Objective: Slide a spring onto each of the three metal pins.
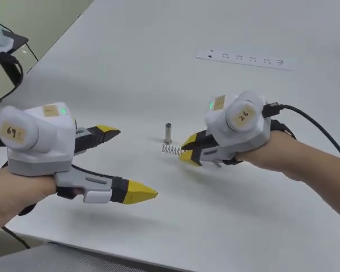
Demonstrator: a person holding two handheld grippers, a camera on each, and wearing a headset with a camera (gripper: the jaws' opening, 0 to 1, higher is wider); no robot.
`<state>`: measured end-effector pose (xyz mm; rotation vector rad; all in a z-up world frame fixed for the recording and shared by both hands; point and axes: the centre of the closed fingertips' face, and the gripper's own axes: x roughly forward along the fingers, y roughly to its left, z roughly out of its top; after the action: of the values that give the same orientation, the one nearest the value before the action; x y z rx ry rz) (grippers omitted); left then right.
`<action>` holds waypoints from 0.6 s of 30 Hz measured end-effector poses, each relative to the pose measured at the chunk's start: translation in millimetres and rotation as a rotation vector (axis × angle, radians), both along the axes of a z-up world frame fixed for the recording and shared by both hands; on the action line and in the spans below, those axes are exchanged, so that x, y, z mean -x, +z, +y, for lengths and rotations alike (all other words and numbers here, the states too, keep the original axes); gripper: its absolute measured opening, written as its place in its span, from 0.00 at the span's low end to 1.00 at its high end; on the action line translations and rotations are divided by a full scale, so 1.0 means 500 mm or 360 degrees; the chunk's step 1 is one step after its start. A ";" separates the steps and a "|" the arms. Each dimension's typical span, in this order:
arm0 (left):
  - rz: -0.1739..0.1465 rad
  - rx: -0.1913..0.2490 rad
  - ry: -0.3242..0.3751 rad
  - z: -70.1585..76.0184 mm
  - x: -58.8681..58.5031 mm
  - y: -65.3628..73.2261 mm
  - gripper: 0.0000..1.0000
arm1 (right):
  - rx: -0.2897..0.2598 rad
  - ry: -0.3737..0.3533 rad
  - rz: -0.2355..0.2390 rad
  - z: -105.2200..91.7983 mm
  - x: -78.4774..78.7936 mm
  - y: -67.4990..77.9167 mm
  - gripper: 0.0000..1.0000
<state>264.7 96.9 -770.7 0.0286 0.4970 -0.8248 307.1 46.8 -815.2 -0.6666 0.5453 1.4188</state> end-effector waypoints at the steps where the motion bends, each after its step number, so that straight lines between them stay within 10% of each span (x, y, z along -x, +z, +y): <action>1: 0.0000 -0.0001 -0.0013 -0.005 -0.001 0.001 0.95 | -0.0002 -0.0004 0.0000 -0.008 0.001 0.004 0.08; 18: 0.0015 -0.0015 -0.0179 -0.070 -0.002 -0.001 0.89 | -0.0016 -0.0010 -0.0017 -0.095 0.037 0.064 0.08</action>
<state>265.5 62.2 -771.1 0.0617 0.5117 -0.9333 288.4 -0.6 -783.3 -0.6638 0.5313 1.4105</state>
